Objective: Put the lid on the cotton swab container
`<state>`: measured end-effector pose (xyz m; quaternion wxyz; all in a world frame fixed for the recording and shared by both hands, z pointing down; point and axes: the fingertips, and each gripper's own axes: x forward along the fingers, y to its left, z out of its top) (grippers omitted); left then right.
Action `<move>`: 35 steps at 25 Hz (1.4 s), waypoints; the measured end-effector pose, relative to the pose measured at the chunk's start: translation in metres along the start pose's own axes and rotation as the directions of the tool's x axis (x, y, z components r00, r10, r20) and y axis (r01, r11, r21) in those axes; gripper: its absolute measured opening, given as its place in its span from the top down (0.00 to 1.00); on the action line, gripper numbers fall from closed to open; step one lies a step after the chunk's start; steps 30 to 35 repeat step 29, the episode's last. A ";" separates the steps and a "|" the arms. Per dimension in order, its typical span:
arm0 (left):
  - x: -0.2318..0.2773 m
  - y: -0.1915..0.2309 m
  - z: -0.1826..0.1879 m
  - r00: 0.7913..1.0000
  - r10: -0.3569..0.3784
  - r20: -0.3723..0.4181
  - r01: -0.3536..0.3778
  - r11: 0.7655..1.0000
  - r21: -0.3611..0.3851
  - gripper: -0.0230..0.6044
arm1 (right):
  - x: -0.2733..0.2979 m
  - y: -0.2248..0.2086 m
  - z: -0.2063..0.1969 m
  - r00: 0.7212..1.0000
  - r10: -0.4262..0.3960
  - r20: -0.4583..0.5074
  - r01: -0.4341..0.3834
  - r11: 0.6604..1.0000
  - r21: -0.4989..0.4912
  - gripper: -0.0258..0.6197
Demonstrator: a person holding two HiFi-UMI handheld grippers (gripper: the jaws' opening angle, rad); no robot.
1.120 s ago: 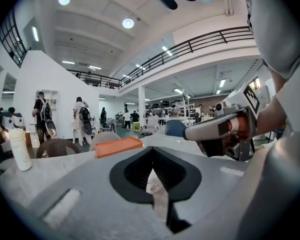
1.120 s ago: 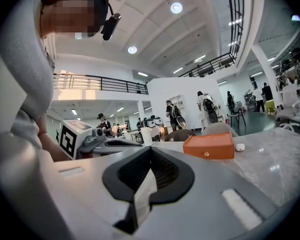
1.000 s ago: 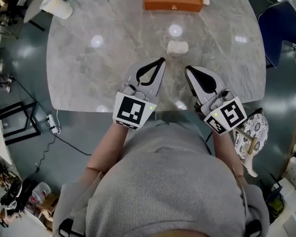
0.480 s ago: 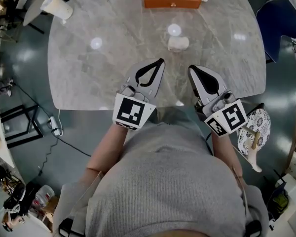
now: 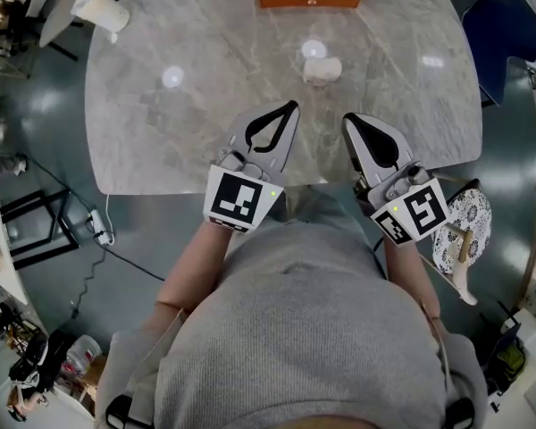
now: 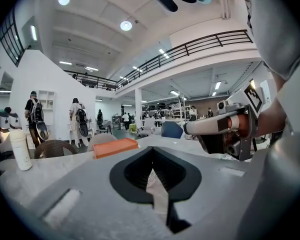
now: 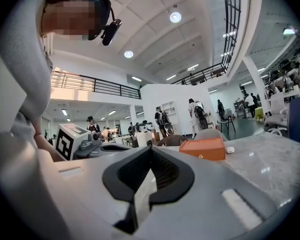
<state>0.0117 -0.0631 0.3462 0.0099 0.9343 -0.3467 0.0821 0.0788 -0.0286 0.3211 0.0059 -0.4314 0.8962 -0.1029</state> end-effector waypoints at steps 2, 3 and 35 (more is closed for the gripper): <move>-0.002 -0.001 -0.001 1.000 -0.001 -0.003 0.001 1.000 0.003 0.96 | -0.002 0.003 0.002 1.000 0.005 0.006 -0.005 1.000 -0.012 0.96; -0.003 -0.002 -0.002 1.000 0.000 -0.003 0.000 1.000 0.005 0.96 | -0.002 0.005 0.003 1.000 0.010 0.008 -0.010 1.000 -0.019 0.96; -0.012 0.000 -0.003 1.000 0.010 -0.010 -0.010 1.000 0.012 0.96 | -0.001 0.014 0.006 1.000 0.016 0.016 -0.015 0.999 -0.040 0.96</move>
